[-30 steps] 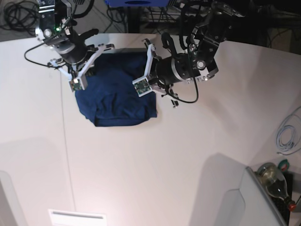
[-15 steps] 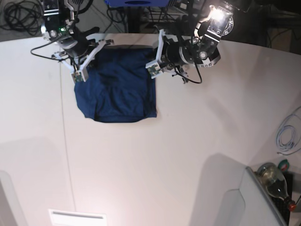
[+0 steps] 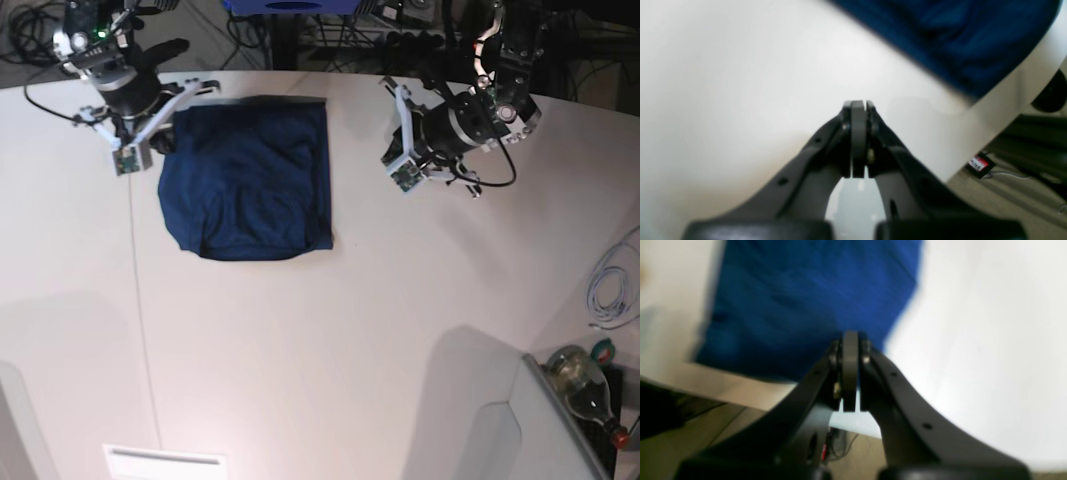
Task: Layout the t-shirt on the table in an organized manner, then fold the t-shirt properly
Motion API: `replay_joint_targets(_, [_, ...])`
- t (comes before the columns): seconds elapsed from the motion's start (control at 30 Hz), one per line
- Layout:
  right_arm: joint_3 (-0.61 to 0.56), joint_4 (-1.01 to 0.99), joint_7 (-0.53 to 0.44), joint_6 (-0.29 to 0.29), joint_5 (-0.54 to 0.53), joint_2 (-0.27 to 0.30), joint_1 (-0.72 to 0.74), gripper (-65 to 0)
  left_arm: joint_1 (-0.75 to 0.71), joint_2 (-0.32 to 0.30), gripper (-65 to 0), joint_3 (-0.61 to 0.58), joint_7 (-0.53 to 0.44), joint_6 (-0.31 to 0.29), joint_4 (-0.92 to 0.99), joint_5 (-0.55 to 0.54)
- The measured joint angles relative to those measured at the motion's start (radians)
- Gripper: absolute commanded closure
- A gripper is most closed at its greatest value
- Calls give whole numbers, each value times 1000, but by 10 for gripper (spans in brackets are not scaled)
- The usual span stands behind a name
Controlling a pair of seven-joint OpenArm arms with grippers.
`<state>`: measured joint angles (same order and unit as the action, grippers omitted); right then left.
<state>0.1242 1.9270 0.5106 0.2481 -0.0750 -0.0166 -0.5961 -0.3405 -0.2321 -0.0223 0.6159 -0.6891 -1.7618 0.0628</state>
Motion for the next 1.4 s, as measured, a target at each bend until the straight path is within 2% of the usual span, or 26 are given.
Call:
replay_joint_targets(0.13, [118, 30, 13, -2, 1, 15, -82, -8, -118, -106, 0, 60, -3, -11, -18, -8])
replay_joint_targets(0.2, [164, 56, 67, -1, -1, 37, -137, -8, -175, -168, 0, 67, 0, -10, -13, 0])
replay_joint_targets(0.27, [173, 56, 99, 21, -1, 56, -183, -8, -227, -202, 0, 69, 3, 2, -10, 8])
replay_joint_targets(0.37, [170, 55, 111, 60, -2, 52, -259, -8, -315, -207, 0, 62, -18, -3, -15, -4])
replay_joint_targets(0.5, [165, 54, 122, 102, -6, -23, -368, -8, -435, -226, 0, 60, -169, -8, -13, -6])
replay_joint_targets(0.57, [164, 45, 114, 105, -11, -29, -391, -8, -481, -240, 0, 48, -219, -3, 1, -5])
replay_joint_targets(0.67, [121, -97, 102, 100, -1, -15, -360, -9, -505, -256, 0, -17, -269, -1, 92, 12])
replay_joint_targets(0.8, [60, -472, 97, 106, -6, -2, -219, -15, -437, -250, 0, -162, -376, 0, 376, 119])
replay_joint_targets(0.87, [53, -694, 77, 97, 1, 0, -129, -15, -387, -237, 0, -253, -431, 92, 530, 145])
replay_joint_targets(0.93, [46, -924, -17, 104, 0, 17, -31, -15, -316, -210, 0, -340, -473, 148, 679, 132])
replay_joint_targets(1.07, [45, -1494, -337, 99, -5, 55, 190, -15, -151, -121, 0, -513, -529, 267, 1020, 56])
replay_joint_targets(1.13, [46, -1691, -488, 98, -6, 72, 277, -14, -76, -66, 0, -565, -566, 270, 1197, -1])
replay_joint_targets(1.27, [47, -1745, -736, 96, -6, 74, 304, -15, 10, 42, 0, -588, -695, 273, 1442, -80])
replay_joint_targets(1.4, [47, -1747, -789, 97, -5, 91, 282, -12, 57, 97, 0, -588, -769, 271, 1547, -192])
